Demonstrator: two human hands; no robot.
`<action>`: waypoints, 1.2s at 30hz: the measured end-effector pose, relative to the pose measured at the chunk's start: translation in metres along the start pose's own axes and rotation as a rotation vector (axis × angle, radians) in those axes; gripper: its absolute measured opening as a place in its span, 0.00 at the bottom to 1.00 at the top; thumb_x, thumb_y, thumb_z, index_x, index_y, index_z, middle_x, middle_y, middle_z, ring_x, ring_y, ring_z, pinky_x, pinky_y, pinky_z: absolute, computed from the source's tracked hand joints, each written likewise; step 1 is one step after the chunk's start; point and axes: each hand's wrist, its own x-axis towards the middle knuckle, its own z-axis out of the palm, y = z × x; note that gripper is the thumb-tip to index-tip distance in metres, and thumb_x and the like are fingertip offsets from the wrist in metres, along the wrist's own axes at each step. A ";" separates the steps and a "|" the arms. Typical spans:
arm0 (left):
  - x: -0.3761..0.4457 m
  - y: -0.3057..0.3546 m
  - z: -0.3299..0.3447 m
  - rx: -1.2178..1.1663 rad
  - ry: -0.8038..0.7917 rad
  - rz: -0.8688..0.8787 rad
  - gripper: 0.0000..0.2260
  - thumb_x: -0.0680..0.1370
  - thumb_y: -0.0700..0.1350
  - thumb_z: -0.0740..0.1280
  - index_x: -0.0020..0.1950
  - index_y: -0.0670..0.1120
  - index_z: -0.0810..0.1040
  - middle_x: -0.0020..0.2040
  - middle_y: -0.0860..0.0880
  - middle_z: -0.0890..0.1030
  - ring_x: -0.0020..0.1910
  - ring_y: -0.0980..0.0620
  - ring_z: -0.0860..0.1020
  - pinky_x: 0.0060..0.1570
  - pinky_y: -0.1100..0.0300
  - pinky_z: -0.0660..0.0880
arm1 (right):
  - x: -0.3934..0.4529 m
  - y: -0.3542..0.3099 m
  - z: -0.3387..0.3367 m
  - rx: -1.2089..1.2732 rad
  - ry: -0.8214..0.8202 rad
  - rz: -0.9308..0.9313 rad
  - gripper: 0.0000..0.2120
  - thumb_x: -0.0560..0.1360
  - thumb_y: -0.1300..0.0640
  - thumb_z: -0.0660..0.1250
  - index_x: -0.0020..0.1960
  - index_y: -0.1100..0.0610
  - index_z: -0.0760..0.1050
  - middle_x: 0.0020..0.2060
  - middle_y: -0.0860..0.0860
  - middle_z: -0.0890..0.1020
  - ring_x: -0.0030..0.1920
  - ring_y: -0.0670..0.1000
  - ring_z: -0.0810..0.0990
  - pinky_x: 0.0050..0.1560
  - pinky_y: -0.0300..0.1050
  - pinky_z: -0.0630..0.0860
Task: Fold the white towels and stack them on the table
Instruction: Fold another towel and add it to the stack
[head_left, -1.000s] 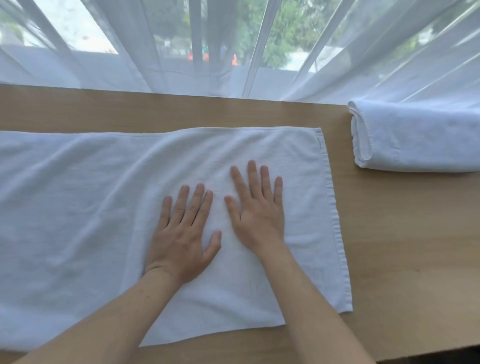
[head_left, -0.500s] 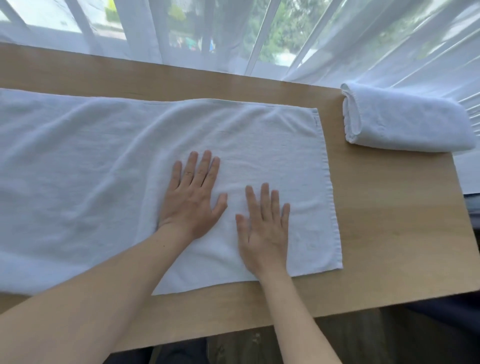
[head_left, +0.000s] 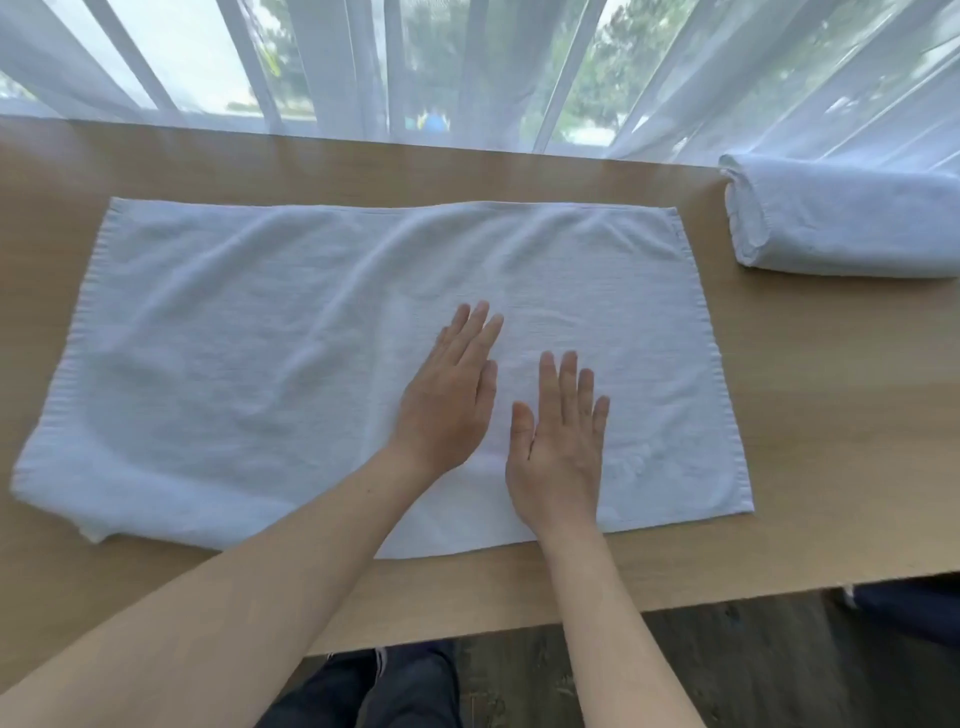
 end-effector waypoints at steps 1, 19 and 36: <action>-0.005 -0.004 -0.009 0.011 0.054 -0.006 0.22 0.84 0.40 0.54 0.79 0.41 0.63 0.80 0.45 0.61 0.81 0.49 0.53 0.79 0.52 0.53 | 0.000 -0.018 0.008 0.028 -0.005 -0.030 0.29 0.83 0.43 0.40 0.82 0.51 0.47 0.81 0.48 0.45 0.80 0.48 0.39 0.79 0.51 0.36; -0.010 -0.129 -0.099 0.598 -0.115 -0.208 0.32 0.79 0.63 0.48 0.82 0.56 0.49 0.83 0.52 0.45 0.82 0.48 0.44 0.79 0.45 0.40 | -0.001 -0.093 0.076 -0.243 -0.058 -0.085 0.31 0.81 0.42 0.50 0.82 0.47 0.50 0.81 0.50 0.50 0.81 0.53 0.46 0.79 0.58 0.46; 0.071 -0.142 -0.132 0.398 0.018 -0.229 0.26 0.83 0.52 0.56 0.81 0.47 0.60 0.82 0.42 0.55 0.81 0.41 0.51 0.79 0.45 0.44 | 0.002 -0.093 0.079 -0.262 0.000 -0.098 0.32 0.79 0.45 0.53 0.81 0.48 0.53 0.81 0.50 0.54 0.81 0.53 0.49 0.79 0.60 0.49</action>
